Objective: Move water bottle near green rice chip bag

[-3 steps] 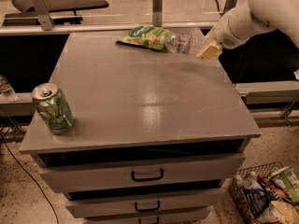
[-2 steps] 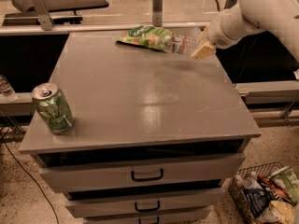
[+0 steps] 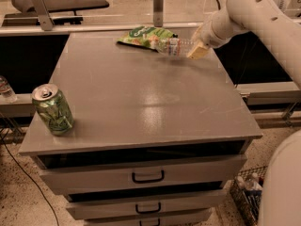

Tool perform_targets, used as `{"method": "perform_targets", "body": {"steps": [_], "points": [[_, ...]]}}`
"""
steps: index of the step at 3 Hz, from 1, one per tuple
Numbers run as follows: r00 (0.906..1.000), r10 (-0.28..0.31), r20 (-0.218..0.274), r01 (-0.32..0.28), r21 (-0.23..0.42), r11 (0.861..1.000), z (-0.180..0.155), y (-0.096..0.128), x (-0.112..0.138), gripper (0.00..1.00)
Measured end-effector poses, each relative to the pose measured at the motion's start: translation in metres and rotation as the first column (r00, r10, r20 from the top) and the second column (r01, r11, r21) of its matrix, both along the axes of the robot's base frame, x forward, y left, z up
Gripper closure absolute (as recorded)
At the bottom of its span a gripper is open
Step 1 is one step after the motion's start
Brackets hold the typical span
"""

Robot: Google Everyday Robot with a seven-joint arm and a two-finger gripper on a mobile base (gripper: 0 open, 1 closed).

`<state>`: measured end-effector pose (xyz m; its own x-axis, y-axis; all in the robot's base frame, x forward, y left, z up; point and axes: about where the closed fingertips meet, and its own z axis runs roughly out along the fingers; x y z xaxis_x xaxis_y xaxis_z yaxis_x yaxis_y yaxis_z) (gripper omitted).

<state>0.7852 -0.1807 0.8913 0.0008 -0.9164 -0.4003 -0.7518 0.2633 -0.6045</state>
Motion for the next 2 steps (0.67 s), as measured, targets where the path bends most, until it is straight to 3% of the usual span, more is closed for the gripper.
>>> {"method": "perform_targets", "body": {"steps": [2], "points": [[0.9997, 0.022, -0.006, -0.022, -0.035, 0.999, -0.017, 0.007, 0.025, 0.38]]}}
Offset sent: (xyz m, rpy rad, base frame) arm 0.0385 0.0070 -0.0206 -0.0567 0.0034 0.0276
